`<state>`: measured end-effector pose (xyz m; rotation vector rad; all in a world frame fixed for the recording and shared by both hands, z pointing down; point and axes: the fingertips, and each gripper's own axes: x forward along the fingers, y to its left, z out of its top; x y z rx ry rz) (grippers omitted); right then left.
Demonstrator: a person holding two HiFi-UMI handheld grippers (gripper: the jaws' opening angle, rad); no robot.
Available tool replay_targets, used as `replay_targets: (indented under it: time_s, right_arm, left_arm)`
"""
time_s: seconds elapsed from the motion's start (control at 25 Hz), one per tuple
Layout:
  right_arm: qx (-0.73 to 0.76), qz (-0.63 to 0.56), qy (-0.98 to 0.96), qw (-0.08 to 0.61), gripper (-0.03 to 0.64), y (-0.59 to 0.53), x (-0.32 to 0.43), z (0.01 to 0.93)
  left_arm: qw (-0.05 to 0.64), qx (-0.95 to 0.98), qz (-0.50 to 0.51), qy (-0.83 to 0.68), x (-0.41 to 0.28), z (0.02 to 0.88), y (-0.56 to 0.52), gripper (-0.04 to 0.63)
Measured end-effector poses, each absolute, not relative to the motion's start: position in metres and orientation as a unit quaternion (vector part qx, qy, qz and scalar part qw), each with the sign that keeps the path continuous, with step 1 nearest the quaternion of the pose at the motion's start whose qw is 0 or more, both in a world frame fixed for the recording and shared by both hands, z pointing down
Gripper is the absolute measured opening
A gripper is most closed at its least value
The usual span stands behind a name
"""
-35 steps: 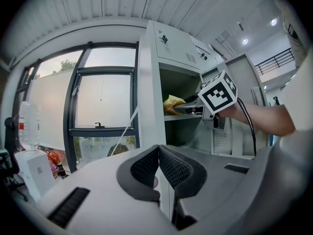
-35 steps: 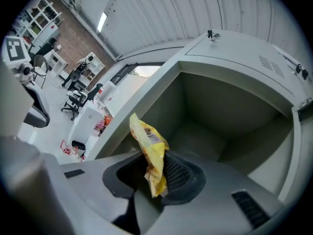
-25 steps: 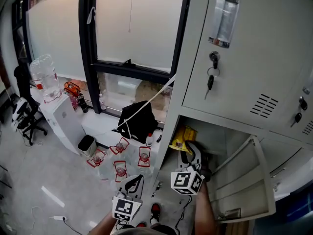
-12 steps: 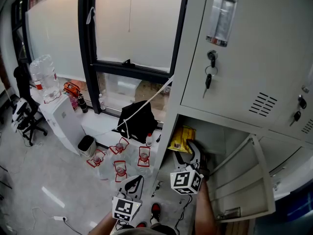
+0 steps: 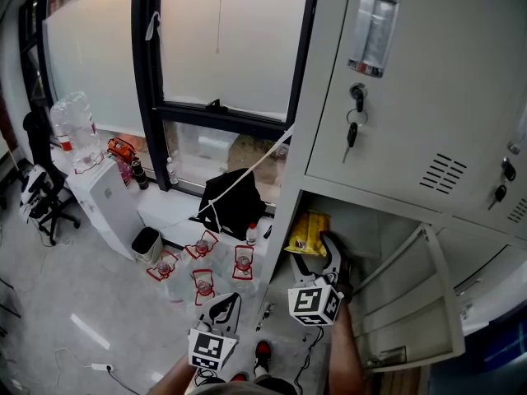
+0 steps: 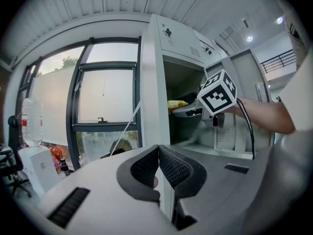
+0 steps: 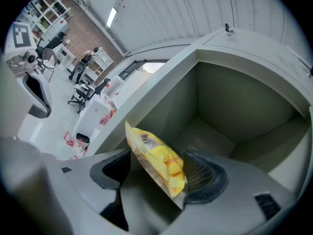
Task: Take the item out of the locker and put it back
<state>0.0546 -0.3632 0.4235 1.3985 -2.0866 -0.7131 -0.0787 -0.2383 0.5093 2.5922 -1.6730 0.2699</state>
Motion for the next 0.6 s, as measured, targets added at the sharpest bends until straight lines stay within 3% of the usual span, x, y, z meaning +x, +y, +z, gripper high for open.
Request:
replay_targets:
  time_s: [0.48,0.6]
  right_arm:
    - [0.557,-0.176,-0.793,0.172,0.318,-0.315,0.074,0.418]
    - [0.567,-0.138,-0.801,0.134,0.264,-0.294,0.082,0.419]
  left_arm:
    - [0.006,0.847,0.083,-0.525,-0.072,0.5,-0.229,0.021]
    - [0.002,0.853,0.081,-0.515,-0.065,0.498,-0.224,0.021]
